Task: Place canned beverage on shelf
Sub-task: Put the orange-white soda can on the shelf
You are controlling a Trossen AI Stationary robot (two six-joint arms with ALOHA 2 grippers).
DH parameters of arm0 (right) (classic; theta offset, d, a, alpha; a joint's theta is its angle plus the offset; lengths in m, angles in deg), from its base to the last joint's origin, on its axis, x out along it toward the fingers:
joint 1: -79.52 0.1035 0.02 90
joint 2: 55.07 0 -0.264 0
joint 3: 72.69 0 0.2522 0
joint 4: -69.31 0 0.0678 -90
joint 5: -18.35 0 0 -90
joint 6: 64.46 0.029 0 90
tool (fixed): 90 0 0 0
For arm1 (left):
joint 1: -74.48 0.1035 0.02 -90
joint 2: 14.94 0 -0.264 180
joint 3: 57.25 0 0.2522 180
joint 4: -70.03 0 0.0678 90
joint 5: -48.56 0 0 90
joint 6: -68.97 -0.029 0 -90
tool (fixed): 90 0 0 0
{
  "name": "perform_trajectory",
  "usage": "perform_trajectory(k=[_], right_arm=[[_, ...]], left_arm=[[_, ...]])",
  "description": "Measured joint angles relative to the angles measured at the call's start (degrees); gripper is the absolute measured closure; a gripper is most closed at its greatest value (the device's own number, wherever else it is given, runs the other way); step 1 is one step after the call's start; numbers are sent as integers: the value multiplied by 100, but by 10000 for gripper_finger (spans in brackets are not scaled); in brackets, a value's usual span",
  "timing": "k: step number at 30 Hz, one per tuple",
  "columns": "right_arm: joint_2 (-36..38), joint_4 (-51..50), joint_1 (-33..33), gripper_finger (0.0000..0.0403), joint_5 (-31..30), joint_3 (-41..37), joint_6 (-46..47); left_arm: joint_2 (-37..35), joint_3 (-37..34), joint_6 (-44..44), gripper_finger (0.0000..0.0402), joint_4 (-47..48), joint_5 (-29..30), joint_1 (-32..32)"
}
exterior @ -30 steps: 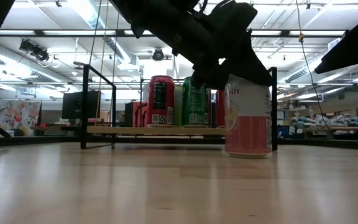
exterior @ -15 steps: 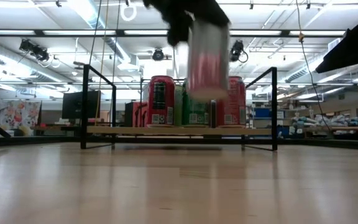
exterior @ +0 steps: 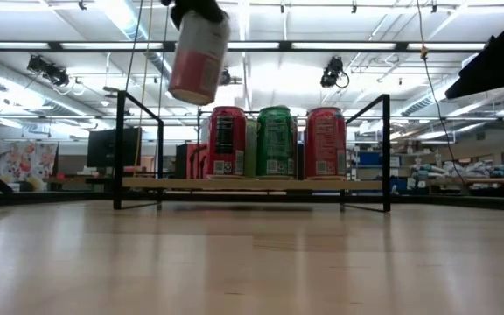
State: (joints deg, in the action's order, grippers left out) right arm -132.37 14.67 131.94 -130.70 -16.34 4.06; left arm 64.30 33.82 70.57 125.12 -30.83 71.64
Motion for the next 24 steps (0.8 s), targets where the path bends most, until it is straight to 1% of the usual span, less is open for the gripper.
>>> perform_trajectory(k=[3,9,14,16,19,21,24], right_arm=[[-2,49,0,7,-5,0,-52],[-45,209,0,7,0,2,-167],[-39,239,12,7,-2,0,-228],[-38,266,31,7,0,0,-224],[-37,265,72,7,-4,0,-206],[-39,251,74,7,-4,0,-222],[-37,213,50,7,-31,0,-231]], left_arm=[[-179,6,-164,96,35,10,186],[-296,4,-513,95,454,-44,721],[-295,-16,-890,95,480,-476,1359],[-301,-178,-1028,95,278,-701,1663],[-430,-550,-1224,95,318,-861,2149],[-586,-822,-1324,95,-125,-1159,2471],[-755,-1198,-1469,95,-781,-1763,2931]])
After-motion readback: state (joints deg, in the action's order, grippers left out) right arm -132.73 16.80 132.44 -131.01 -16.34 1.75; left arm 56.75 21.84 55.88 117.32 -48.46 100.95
